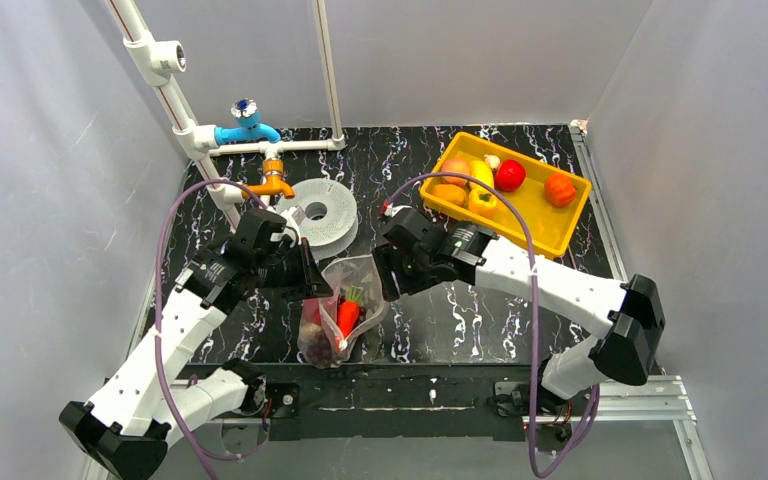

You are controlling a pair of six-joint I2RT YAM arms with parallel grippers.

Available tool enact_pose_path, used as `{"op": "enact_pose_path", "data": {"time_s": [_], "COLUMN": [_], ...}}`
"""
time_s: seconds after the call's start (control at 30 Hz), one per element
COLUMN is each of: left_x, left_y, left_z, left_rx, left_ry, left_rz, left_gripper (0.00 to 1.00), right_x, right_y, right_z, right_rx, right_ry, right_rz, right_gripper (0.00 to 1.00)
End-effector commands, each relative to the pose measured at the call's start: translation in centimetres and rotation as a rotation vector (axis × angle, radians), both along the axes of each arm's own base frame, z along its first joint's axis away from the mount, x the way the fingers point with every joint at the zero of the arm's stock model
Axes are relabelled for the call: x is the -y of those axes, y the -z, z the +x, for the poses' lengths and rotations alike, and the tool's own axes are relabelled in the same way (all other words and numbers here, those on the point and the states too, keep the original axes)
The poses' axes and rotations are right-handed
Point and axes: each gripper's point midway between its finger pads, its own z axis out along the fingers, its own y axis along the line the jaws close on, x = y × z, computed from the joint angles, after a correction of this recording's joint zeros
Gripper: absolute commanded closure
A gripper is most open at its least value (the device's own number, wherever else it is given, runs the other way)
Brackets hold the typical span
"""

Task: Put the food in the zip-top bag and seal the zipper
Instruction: Adjust the zipper food storage bag at the center of the board.

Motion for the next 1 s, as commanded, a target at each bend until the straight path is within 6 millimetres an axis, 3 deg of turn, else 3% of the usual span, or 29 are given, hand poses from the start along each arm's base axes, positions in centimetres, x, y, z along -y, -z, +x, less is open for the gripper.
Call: {"op": "enact_pose_path", "data": {"time_s": [0.0, 0.23, 0.43, 0.77, 0.97], "left_x": [0.3, -0.1, -0.1, 0.0, 0.0], "left_y": [-1.1, -1.2, -0.9, -0.9, -0.9], "left_z": [-0.2, -0.6, -0.6, -0.4, -0.5], "left_rx": [0.02, 0.025, 0.019, 0.019, 0.02], "left_ry": [0.017, 0.011, 0.012, 0.021, 0.02], "left_rz": [-0.021, -0.017, -0.012, -0.011, -0.012], "left_gripper": [1.0, 1.0, 1.0, 1.0, 1.0], "right_x": [-1.2, -4.4, -5.7, -6.3, -6.7], "right_y": [-2.2, -4.9, -4.9, -4.6, -3.8], "right_z": [4.0, 5.7, 5.4, 5.1, 4.8], "right_rx": [0.248, 0.338, 0.307, 0.288, 0.262], "right_ry": [0.081, 0.028, -0.006, -0.031, -0.043], "right_rz": [-0.041, 0.025, 0.049, 0.052, 0.045], "right_gripper": [0.32, 0.55, 0.71, 0.82, 0.8]}}
